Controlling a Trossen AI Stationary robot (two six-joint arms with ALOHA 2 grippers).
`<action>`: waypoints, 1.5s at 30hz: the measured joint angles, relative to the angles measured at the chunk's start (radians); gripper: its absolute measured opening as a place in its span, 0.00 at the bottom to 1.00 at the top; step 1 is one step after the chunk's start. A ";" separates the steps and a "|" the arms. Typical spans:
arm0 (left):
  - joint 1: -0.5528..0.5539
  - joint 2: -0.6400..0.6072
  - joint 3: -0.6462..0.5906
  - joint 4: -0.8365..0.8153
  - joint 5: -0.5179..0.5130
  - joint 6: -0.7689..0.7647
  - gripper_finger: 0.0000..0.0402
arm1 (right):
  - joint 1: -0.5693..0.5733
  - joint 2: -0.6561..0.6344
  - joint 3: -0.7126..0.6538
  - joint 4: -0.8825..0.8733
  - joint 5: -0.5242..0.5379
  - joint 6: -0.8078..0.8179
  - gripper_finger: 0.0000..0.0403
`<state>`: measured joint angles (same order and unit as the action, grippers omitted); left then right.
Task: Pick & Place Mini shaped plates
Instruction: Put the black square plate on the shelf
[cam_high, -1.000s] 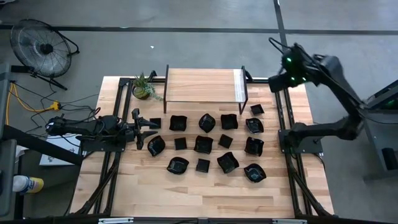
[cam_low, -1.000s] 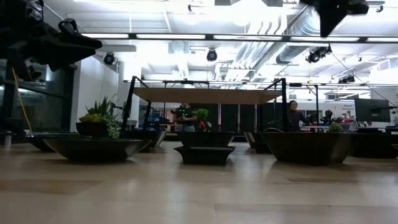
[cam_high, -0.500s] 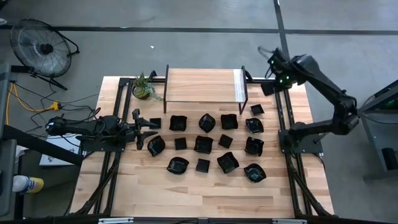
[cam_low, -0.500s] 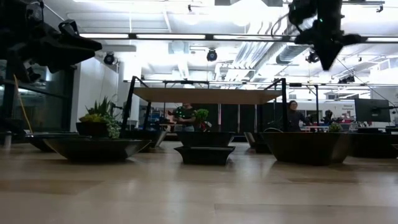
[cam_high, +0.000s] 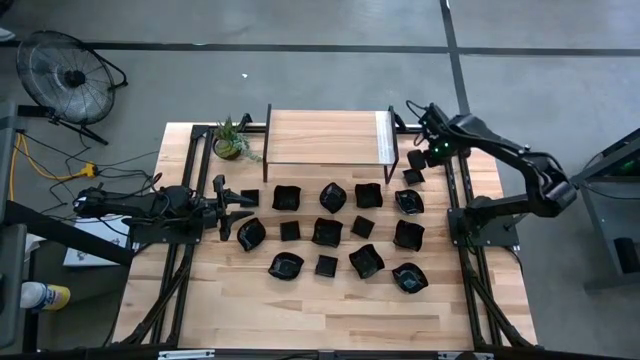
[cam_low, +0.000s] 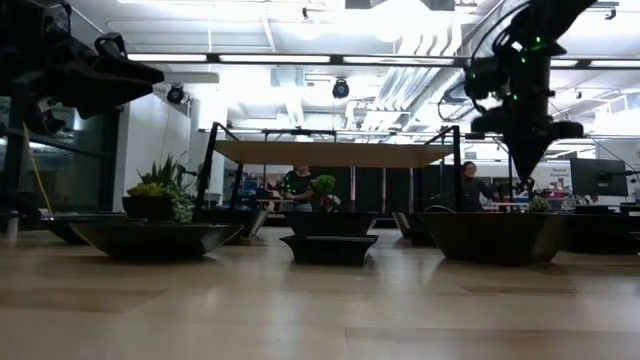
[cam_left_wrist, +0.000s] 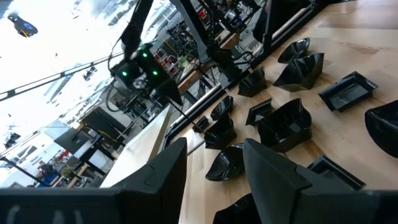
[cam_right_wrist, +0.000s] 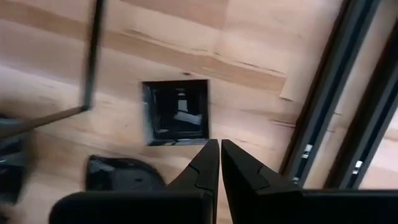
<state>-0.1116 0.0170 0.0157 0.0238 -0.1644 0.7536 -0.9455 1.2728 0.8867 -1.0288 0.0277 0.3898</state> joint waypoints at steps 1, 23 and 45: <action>0.000 0.000 0.000 0.000 0.000 0.000 0.38 | 0.001 0.000 -0.017 0.017 -0.004 0.007 0.03; 0.000 0.000 0.000 0.000 -0.002 0.000 0.38 | 0.001 0.000 -0.208 0.290 -0.046 0.038 0.43; 0.000 0.000 0.000 0.000 -0.002 0.000 0.38 | 0.001 0.129 -0.208 0.331 -0.010 -0.009 0.34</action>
<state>-0.1115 0.0174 0.0158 0.0235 -0.1661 0.7536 -0.9447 1.4021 0.6785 -0.6980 0.0181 0.3805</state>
